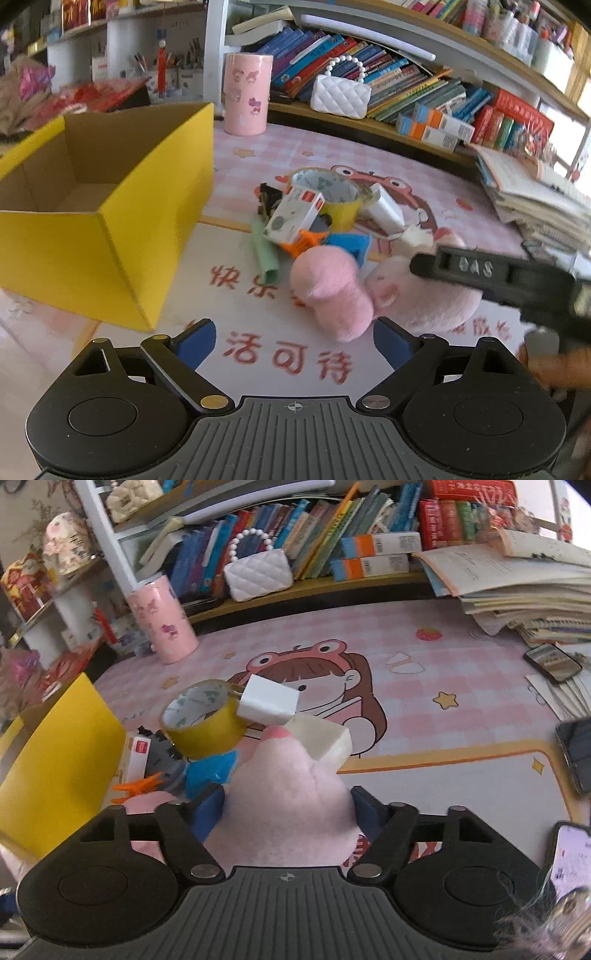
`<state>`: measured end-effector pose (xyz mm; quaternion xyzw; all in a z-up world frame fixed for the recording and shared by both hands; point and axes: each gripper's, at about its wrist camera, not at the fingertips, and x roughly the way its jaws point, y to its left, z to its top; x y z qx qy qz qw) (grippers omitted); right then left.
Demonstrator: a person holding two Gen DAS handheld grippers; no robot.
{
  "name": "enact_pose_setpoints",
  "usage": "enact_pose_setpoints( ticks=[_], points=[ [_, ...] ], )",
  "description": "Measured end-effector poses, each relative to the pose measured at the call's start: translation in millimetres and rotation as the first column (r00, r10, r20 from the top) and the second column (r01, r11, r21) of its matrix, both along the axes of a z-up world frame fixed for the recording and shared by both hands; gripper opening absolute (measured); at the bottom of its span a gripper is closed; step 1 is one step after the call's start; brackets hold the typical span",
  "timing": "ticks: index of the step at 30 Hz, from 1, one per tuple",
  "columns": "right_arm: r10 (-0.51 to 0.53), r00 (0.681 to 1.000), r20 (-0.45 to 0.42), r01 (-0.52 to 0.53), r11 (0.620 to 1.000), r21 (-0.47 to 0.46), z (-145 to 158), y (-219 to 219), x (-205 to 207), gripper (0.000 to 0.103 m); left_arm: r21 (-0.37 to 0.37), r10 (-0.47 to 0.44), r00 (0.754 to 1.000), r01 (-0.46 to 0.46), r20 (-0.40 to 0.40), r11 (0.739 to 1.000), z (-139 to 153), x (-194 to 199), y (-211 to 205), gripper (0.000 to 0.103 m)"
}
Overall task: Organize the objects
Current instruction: 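Grasp the large pink pig plush with the right gripper while the left grasps the small pink plush, then carry both pink plushes over the yellow cardboard box with both grippers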
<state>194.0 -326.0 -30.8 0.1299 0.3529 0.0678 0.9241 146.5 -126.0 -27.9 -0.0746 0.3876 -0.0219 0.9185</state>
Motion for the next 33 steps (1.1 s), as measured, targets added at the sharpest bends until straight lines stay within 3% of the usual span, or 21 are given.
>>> enact_pose_setpoints(
  ticks=[2, 8, 10, 14, 19, 33],
  points=[
    [-0.015, 1.0, 0.02, 0.015, 1.0, -0.017, 5, -4, -4, 0.054, -0.031, 0.01, 1.0, -0.01, -0.008, 0.999, -1, 7, 1, 0.091],
    [-0.093, 0.991, 0.101, 0.1, 0.992, -0.074, 29, -28, -32, 0.053, -0.124, 0.046, 0.997, -0.054, -0.066, 0.991, -11, 38, -1, 0.079],
    [-0.091, 0.991, 0.102, 0.101, 0.991, -0.091, 34, -32, -42, 0.054, -0.138, 0.057, 0.996, -0.067, -0.074, 0.988, -17, 48, -4, 0.076],
    [-0.071, 0.994, 0.084, 0.081, 0.989, -0.123, 37, -29, -59, 0.054, -0.163, 0.072, 0.992, -0.088, -0.101, 0.983, -28, 62, -7, 0.054],
    [-0.006, 0.997, 0.082, 0.02, 0.984, -0.18, 37, -9, -83, 0.054, -0.147, 0.052, 0.996, -0.061, -0.066, 0.987, -24, 56, -8, 0.046],
    [0.032, 0.999, 0.001, -0.031, 0.98, -0.198, 28, 63, -109, 0.054, -0.17, -0.089, 0.996, 0.089, 0.007, 0.982, -1, -28, 44, 0.046]
  ],
)
